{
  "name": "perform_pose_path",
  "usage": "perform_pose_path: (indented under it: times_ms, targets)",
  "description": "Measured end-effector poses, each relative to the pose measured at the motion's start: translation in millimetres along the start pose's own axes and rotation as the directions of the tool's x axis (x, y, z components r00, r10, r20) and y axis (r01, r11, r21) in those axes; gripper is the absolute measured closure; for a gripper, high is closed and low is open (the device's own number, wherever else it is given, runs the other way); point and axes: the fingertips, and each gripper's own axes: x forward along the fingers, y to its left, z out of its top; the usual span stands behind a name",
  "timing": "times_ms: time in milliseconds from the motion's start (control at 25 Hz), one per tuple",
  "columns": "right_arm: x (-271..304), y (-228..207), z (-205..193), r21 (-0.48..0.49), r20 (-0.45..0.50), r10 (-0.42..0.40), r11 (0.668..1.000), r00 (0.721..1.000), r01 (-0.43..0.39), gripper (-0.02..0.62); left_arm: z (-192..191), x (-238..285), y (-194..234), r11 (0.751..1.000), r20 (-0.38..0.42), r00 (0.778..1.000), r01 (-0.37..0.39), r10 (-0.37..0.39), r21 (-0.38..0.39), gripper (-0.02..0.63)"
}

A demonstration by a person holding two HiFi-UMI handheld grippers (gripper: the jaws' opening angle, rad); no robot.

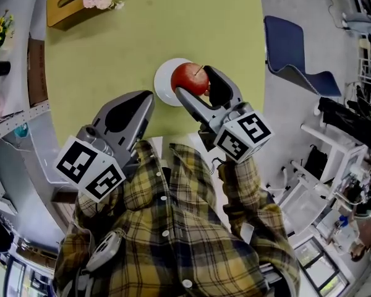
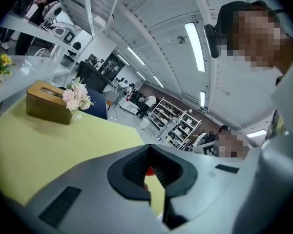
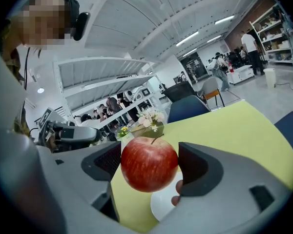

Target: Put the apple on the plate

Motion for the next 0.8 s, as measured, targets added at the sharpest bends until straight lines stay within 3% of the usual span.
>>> perform_pose_path:
  times_ms: [400, 640, 800]
  targets:
    - [22, -24, -54, -0.046, -0.055, 0.043, 0.998, 0.998, -0.046, 0.236, -39, -1, 12, 0.996, -0.05, 0.997, -0.06, 0.058, -0.059, 0.6]
    - [41, -45, -75, -0.178, -0.076, 0.027, 0.983, 0.997, -0.04, 0.235, -48, 8, 24, 0.993, -0.07, 0.994, -0.086, 0.08, -0.084, 0.598]
    - [44, -56, -82, -0.192, -0.08, 0.014, 0.981, 0.997, -0.029, 0.236, -51, 9, 26, 0.99, -0.071, 0.993, -0.103, 0.097, -0.093, 0.598]
